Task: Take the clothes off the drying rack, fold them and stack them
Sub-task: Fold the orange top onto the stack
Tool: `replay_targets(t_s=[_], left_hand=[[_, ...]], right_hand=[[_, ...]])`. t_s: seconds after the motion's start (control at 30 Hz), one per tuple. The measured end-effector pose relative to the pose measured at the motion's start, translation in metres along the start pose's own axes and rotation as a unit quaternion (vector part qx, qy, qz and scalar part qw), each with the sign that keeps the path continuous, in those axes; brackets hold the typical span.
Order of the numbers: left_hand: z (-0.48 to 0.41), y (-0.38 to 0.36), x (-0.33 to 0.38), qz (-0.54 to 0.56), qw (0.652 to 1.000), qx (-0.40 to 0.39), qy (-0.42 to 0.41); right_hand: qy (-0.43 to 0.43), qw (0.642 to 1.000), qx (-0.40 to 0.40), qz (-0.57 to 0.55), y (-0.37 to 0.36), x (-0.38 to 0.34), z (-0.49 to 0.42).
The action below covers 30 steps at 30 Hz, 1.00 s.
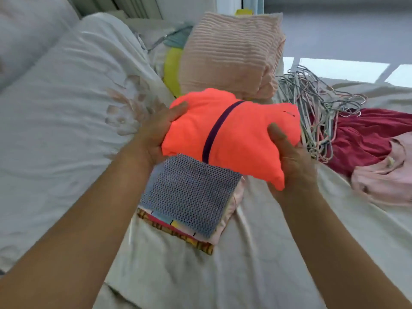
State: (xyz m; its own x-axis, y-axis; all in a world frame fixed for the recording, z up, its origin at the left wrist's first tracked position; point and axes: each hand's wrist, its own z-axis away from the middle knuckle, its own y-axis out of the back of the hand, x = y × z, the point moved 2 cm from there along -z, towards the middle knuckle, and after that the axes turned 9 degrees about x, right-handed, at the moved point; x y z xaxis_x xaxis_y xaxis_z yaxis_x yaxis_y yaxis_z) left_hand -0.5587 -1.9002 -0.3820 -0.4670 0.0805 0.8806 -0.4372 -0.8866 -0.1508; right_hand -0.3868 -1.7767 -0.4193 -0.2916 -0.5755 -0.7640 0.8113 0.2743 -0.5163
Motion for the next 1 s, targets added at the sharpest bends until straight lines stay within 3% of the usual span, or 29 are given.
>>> replay_targets(t_s=[0.1,0.23,0.33,0.47,0.53,0.6,0.67,0.73,0.83,0.93,1.0], left_hand=[[-0.023,0.076,-0.010,-0.028,0.998,0.051,0.010],[-0.041,0.155,-0.093,-0.160,0.975,0.103,0.115],[-0.047,0.180,-0.130,-0.198,0.965,0.118,0.122],[-0.055,0.183,-0.133,-0.212,0.962,0.151,0.087],[-0.058,0.182,-0.131,-0.346,0.922,0.168,0.041],[-0.055,0.170,-0.123,-0.504,0.832,0.219,-0.070],[-0.045,0.138,-0.119,-0.516,0.811,0.212,-0.174],[-0.037,0.110,-0.135,-0.556,0.790,0.167,-0.197],[-0.034,0.095,-0.171,-0.667,0.699,0.158,-0.204],[-0.045,0.102,-0.184,-0.682,0.685,0.162,-0.197],[-0.052,0.108,-0.181,-0.667,0.702,0.159,-0.194]], right_hand=[[-0.006,0.993,0.038,0.109,-0.029,0.073,0.005],[-0.134,0.958,0.082,0.240,-0.012,0.185,0.021],[-0.136,0.939,0.086,0.303,-0.002,0.205,0.020],[-0.118,0.955,0.040,0.269,-0.004,0.192,0.011],[-0.115,0.947,0.035,0.296,-0.003,0.193,0.014],[-0.123,0.937,0.036,0.325,0.002,0.198,0.016],[-0.131,0.930,0.043,0.340,0.009,0.203,0.014],[-0.141,0.920,0.035,0.363,0.013,0.203,0.013],[-0.158,0.911,0.013,0.382,0.034,0.205,0.011],[-0.178,0.921,0.046,0.343,0.086,0.184,0.002],[-0.156,0.920,0.099,0.345,0.134,0.154,-0.011]])
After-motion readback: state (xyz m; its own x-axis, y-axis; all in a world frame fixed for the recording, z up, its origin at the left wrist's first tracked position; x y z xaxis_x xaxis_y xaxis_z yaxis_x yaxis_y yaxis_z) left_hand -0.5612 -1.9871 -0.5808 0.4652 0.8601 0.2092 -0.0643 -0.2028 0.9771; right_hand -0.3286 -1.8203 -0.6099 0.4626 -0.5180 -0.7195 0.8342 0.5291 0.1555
